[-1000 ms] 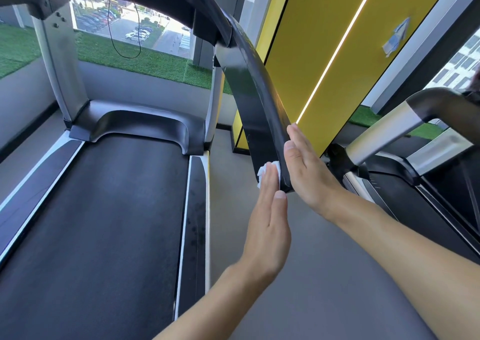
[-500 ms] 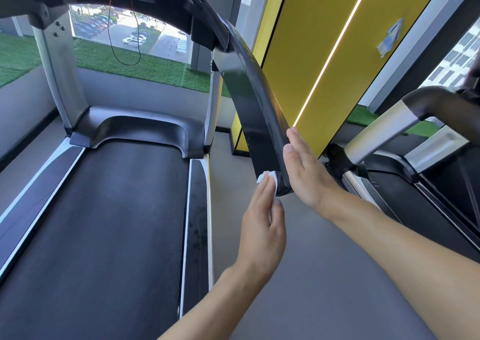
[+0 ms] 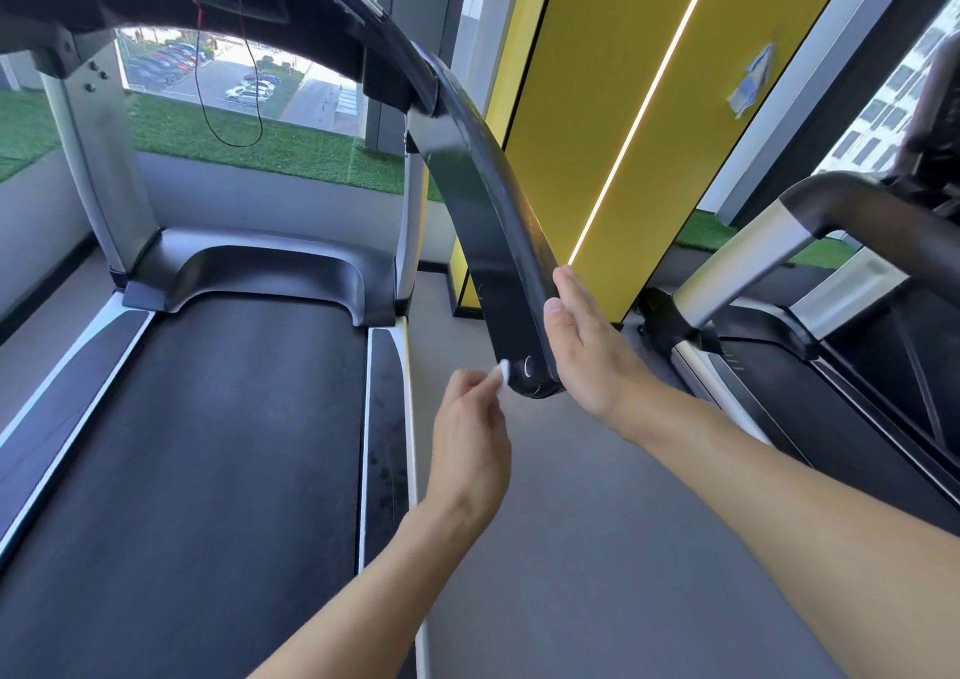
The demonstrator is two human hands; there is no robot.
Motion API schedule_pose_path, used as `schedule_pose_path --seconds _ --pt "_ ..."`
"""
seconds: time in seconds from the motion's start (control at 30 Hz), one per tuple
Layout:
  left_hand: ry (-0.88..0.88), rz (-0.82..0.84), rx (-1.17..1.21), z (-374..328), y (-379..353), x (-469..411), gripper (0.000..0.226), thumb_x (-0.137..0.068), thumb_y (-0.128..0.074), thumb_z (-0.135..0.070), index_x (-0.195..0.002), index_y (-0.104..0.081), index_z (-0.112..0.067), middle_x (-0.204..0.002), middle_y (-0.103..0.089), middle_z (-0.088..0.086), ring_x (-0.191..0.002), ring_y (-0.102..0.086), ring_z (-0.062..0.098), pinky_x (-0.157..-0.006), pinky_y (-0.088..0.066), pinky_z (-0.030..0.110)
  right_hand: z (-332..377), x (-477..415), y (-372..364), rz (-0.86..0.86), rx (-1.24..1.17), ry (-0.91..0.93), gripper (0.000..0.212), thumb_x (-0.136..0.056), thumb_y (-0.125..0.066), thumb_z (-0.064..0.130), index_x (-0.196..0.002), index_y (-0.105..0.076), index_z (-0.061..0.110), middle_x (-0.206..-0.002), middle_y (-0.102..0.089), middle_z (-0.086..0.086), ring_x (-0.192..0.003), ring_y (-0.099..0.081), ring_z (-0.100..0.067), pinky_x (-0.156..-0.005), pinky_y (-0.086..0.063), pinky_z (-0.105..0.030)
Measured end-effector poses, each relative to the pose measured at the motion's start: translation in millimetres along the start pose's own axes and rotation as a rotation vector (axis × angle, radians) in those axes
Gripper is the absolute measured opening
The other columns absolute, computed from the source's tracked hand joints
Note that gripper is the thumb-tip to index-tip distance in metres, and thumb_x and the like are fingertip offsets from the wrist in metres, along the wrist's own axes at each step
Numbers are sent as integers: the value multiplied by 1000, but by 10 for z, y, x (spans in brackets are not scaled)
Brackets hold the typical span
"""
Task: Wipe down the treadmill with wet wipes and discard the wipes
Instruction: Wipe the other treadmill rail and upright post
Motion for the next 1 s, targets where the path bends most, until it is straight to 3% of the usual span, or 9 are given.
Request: schedule_pose_path --seconds 0.1,0.23,0.37,0.5,0.63,0.77,0.83,0.93,1.0 --pt "-113 -133 49 -303 116 -63 26 -105 -40 -16 -106 -66 -16 -103 -56 -7 -91 -55 5 -78 -41 9 -10 -5 14 0 -2 -3 54 -109 -20 35 -160 -7 23 -166 1 14 -150 0 2 -114 -2 -15" --pt "-220 -58 49 -397 -50 57 30 -103 -43 -7 -120 -66 -12 -115 -57 -12 -104 -57 7 -88 -45 15 -30 -22 11 5 -11 1 54 -109 -21 34 -160 -7 22 -166 1 13 -150 1 1 -116 -2 -17" --pt "-61 116 -184 190 -121 284 38 -101 -41 -2 -125 -66 -16 -111 -52 -13 -99 -52 4 -81 -38 7 -50 -21 -6 5 -11 -7 55 -108 -20 37 -160 -6 24 -166 2 15 -150 1 3 -112 -1 -14" --pt "158 -95 14 247 103 17 29 -104 -44 -15 -124 -65 -20 -101 -54 -7 -84 -55 3 -69 -43 9 -56 -22 -8 7 -14 -8 55 -108 -20 36 -160 -6 25 -165 2 17 -149 1 4 -110 -1 -13" --pt "7 -120 45 -220 -17 -141 26 -101 -44 -8 -102 -69 -16 -99 -60 -9 -89 -56 2 -73 -39 10 -62 -35 -2 10 -28 10 55 -108 -22 34 -160 -6 21 -166 2 13 -150 2 2 -111 0 -12" --pt "80 -4 -90 134 -83 106 28 -99 -47 -11 -81 -68 -19 -79 -53 -8 -69 -50 8 -63 -40 18 -56 -31 -15 21 -34 7 55 -108 -21 33 -160 -5 21 -166 2 13 -150 2 2 -113 1 -12" --pt "210 31 -79 381 -39 136 31 -101 -46 -21 -85 -72 -23 -78 -61 -10 -68 -55 5 -59 -41 14 -59 -30 -18 23 -36 4 55 -109 -21 33 -160 -5 21 -166 2 13 -150 2 3 -113 1 -13" --pt "395 -97 166 433 50 9 31 -99 -43 -15 -99 -72 -24 -71 -67 -21 -62 -60 1 -56 -42 11 -57 -35 -14 20 -28 3 55 -109 -21 31 -160 -5 19 -166 2 11 -150 3 2 -113 1 -13" --pt "413 -105 241 317 -14 -70 30 -99 -45 -14 -109 -73 -17 -82 -71 -14 -73 -65 11 -61 -44 15 -47 -38 -16 23 -21 7 54 -109 -21 30 -159 -5 19 -166 2 10 -150 3 1 -113 1 -13"
Point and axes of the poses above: each hand's wrist, its own x-axis away from the middle knuckle, its own y-axis out of the back of the hand, z = x × y, the point moved 9 cm from there along -x, towards the middle knuckle
